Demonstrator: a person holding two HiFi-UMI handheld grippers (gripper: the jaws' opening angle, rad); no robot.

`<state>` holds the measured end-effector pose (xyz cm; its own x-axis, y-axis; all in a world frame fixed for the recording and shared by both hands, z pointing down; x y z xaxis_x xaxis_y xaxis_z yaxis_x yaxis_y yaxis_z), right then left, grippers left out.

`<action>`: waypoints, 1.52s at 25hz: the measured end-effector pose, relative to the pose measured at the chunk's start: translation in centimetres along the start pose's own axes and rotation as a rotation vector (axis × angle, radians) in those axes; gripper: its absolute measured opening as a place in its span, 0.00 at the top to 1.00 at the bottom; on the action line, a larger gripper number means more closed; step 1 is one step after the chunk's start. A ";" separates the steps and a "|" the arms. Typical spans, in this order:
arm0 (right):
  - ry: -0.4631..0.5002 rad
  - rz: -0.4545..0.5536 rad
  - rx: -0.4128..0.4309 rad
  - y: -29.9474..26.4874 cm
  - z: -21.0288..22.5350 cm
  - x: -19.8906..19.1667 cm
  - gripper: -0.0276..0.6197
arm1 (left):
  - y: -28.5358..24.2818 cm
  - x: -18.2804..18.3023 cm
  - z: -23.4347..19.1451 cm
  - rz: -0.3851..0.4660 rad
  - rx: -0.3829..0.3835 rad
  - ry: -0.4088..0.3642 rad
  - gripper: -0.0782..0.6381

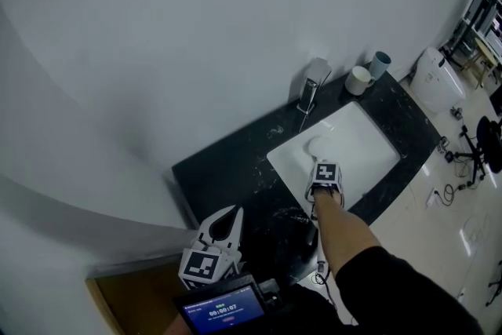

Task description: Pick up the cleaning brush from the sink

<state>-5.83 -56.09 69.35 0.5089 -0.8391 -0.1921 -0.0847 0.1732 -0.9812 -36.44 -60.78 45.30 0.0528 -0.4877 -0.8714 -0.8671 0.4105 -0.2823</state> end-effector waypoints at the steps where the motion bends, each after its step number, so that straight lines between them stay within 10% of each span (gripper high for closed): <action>1: 0.011 0.007 -0.002 0.2 0.1 -0.1 0.89 | 0.1 -0.1 0.0 0.003 0.004 0.003 0.87; 9: 0.068 0.159 0.032 7.6 0.9 -1.0 0.89 | 3.1 0.9 2.7 0.038 0.009 -0.021 0.87; 17: 0.162 0.544 0.295 22.7 2.4 -6.4 0.89 | 6.4 0.8 7.3 0.143 0.062 0.006 0.87; 24: 0.279 0.766 0.448 27.6 14.6 -13.0 0.89 | 4.2 -3.3 18.6 0.169 0.113 -0.131 0.87; 38: 0.659 0.989 0.608 34.6 37.4 -15.1 0.89 | 0.4 -12.1 41.0 0.301 0.449 -0.004 0.87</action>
<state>15.63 -18.13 38.95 -0.0652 -0.2889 -0.9551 0.3053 0.9055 -0.2947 -17.12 -23.16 39.32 -0.1632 -0.2951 -0.9414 -0.5474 0.8210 -0.1624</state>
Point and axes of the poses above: the fingertips, and each gripper's own axes: y backward along the fingers, z to its right, x out of its top, the point moved 5 cm from there along y, backward along the fingers, and after that the axes turned 12 degrees about y, right-handed, at the moved point
